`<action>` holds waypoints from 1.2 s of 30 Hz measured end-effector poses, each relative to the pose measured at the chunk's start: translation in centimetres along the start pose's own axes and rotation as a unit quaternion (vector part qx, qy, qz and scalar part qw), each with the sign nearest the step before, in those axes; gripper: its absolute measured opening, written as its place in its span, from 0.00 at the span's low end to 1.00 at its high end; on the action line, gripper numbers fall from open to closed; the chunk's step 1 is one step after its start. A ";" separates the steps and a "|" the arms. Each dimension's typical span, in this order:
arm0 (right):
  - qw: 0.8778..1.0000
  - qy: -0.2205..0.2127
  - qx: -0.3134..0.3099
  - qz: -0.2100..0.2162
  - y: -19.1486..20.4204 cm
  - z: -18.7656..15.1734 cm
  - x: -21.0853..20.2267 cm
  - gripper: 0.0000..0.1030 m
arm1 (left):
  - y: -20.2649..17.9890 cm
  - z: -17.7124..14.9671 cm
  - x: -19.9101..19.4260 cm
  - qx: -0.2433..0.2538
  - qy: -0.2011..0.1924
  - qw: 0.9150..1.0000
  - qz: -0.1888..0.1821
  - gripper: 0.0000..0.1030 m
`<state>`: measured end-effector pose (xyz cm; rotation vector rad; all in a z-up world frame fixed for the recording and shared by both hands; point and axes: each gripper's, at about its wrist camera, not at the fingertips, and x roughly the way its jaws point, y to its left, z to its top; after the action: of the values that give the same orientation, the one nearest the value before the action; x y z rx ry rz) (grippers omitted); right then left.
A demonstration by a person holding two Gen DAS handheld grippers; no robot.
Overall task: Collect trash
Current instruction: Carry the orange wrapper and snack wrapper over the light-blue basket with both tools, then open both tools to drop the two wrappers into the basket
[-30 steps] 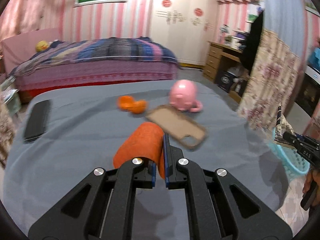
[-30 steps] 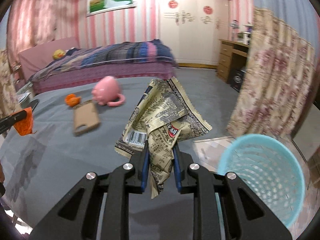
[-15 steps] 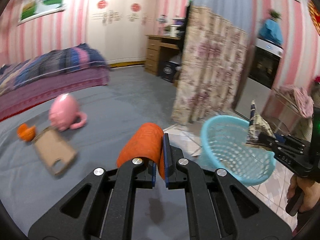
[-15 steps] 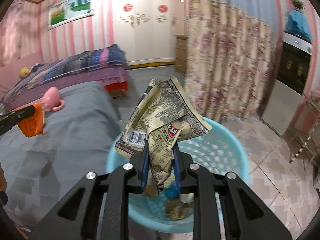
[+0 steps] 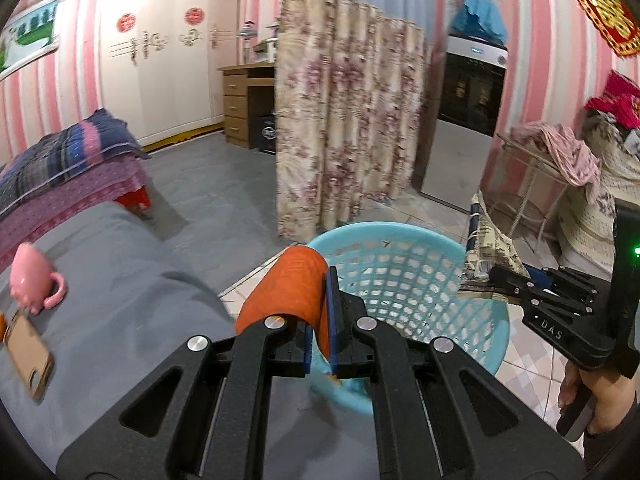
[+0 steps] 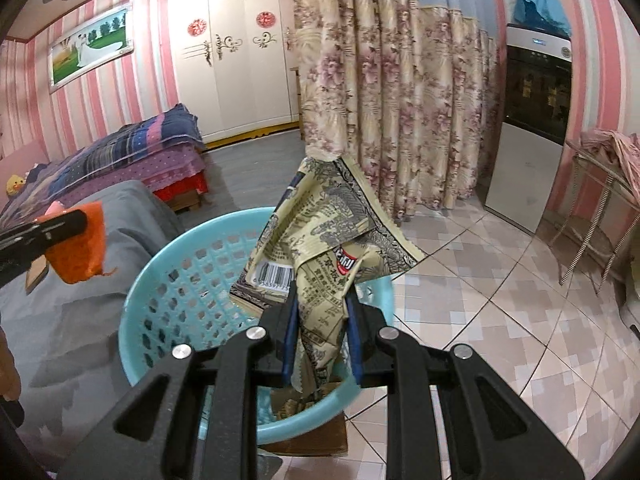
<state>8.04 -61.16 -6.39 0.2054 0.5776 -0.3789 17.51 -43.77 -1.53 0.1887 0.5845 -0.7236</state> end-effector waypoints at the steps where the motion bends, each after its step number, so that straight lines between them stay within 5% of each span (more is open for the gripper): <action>1: 1.000 -0.001 0.001 -0.002 -0.3 -0.1 0.1 0.21 | -0.6 0.2 0.3 0.005 0.001 1.000 -0.005 0.04; 11: 1.000 0.002 0.004 -0.010 -1.3 -0.6 0.3 0.21 | -3.2 1.2 3.1 0.029 0.008 0.999 -0.026 0.04; 16: 1.000 0.005 0.002 -0.010 -1.1 -0.6 0.3 0.21 | -2.6 1.1 4.2 0.022 0.018 0.999 -0.022 0.39; 22: 1.000 0.013 0.001 -0.009 -0.7 -1.1 0.7 0.21 | -1.5 0.3 4.8 0.020 0.023 1.000 0.000 0.58; 36: 1.000 0.022 -0.015 -0.004 2.0 -0.9 2.3 0.26 | 3.4 -1.3 1.8 -0.010 0.011 0.998 0.057 0.83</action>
<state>10.21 -59.70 -8.31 0.1827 0.6269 -0.3748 20.31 -41.88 -3.73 0.2107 0.5972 -0.6048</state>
